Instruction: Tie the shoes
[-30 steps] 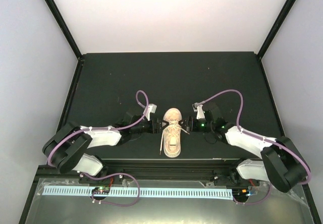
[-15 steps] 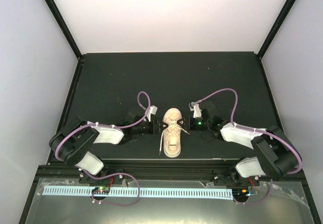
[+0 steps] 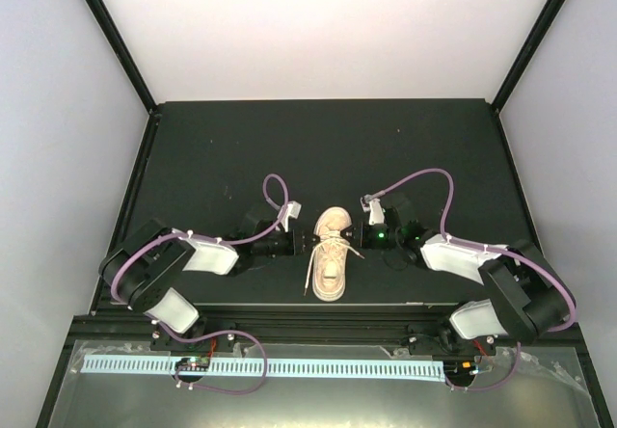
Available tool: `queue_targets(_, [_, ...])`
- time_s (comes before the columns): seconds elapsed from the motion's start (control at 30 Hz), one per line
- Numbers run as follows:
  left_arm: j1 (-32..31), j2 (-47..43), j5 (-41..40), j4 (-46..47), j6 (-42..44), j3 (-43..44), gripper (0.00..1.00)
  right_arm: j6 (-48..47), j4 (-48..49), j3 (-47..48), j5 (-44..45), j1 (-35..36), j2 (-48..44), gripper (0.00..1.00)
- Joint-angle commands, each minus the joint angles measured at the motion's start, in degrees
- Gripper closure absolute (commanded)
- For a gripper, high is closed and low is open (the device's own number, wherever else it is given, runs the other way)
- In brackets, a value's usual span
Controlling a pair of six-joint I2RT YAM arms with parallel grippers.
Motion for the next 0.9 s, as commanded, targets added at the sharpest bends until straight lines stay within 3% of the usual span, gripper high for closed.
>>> queue_targets(0.0, [0.2,0.4,1.6,4.8,0.1,1.1,0.91,-0.7,0.2,0.8,1.0,-0.1,-0.6,0.95])
queue_targets(0.07, [0.3,-0.5,0.2,4.6,0.3,0.4,0.98,-0.7,-1.1,0.7,2.5,-0.1,-2.0,0.98])
queue_targets(0.4, [1.4,-8.6,-6.8,-1.9,2.6,-2.2,0.98,-0.1,-8.4,-1.7,14.1,-1.5,-14.3,0.98])
queue_targets(0.87, [4.2,-9.9,-7.6,-2.7,1.1,-6.7,0.98,0.0,-9.3,-5.7,15.2,-3.8,-14.3,0.98])
